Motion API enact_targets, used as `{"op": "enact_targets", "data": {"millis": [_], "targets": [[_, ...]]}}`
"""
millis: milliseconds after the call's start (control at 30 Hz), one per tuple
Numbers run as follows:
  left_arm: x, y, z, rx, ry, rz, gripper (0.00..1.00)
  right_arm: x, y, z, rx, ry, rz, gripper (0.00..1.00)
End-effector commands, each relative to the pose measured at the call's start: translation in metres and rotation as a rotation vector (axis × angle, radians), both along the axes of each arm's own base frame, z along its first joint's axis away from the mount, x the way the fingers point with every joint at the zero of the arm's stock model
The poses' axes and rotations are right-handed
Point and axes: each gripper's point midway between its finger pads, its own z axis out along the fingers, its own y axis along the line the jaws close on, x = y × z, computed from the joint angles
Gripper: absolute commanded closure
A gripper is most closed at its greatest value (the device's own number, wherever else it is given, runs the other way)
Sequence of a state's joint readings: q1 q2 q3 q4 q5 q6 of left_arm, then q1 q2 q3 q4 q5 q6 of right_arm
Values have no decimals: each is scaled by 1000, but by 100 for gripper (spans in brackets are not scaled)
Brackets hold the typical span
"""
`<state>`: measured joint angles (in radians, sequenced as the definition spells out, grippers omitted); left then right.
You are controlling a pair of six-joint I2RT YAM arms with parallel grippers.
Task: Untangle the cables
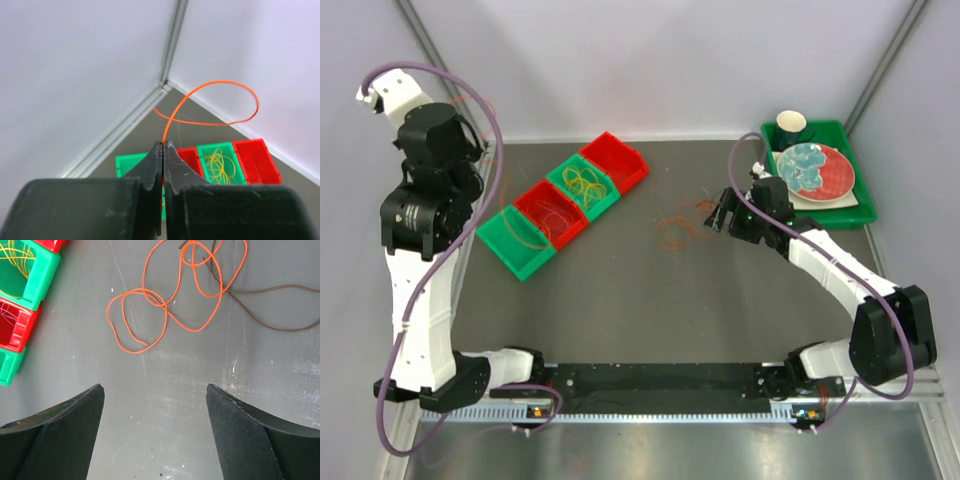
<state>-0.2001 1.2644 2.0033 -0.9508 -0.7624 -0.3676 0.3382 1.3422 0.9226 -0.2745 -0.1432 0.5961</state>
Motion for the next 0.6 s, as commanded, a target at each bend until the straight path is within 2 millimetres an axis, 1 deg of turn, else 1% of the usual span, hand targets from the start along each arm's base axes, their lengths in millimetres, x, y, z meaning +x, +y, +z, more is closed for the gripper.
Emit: {"op": "enact_targets", "data": {"millis": [0, 100, 267, 333, 367, 433, 567], "targets": [[-11, 18, 13, 59, -8, 92, 100, 11, 12, 16, 39, -55, 18, 18], [-10, 23, 7, 78, 15, 129, 100, 10, 14, 15, 41, -51, 24, 18], [2, 30, -11, 101, 56, 169, 100, 10, 16, 13, 41, -48, 30, 18], [3, 37, -14, 108, 69, 195, 100, 10, 16, 12, 40, -46, 28, 18], [3, 44, -15, 110, 71, 214, 100, 10, 16, 12, 39, -46, 28, 18], [4, 49, -16, 107, 74, 215, 100, 9, 16, 11, 39, -42, 30, 18], [0, 67, -17, 101, 78, 262, 100, 10, 18, 10, 44, -43, 32, 18]]}}
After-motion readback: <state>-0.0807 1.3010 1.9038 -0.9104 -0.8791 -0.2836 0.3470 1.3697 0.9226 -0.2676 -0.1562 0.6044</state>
